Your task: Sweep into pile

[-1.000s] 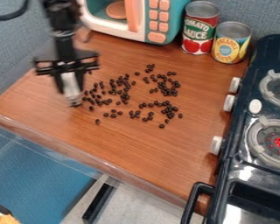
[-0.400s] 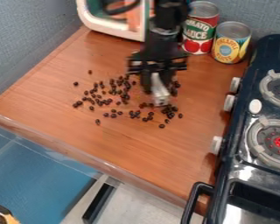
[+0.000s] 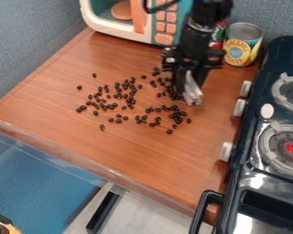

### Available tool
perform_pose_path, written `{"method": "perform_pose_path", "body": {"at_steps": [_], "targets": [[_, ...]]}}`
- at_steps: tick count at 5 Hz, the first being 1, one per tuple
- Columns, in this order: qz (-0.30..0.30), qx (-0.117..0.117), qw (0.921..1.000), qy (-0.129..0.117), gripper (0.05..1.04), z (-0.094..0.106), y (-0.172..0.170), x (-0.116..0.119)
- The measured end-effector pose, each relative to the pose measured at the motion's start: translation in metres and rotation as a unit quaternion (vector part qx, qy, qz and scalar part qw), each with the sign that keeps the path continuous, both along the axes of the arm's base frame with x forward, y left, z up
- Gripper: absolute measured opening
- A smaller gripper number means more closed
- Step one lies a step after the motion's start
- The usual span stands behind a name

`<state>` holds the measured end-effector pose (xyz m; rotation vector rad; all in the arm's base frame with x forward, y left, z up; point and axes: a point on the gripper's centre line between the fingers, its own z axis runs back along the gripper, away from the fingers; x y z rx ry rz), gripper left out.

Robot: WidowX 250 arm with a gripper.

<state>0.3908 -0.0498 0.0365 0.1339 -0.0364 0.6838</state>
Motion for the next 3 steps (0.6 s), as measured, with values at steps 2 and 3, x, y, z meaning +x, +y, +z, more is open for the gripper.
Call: {"method": "perform_pose_path", "body": {"at_steps": [2,3], "targets": [[0.002,0.0,0.9998,0.021,0.378,-0.02,-0.008,0.017],[0.004,-0.002,0.9999,0.011,0.379,-0.012,-0.014,0.027]]}}
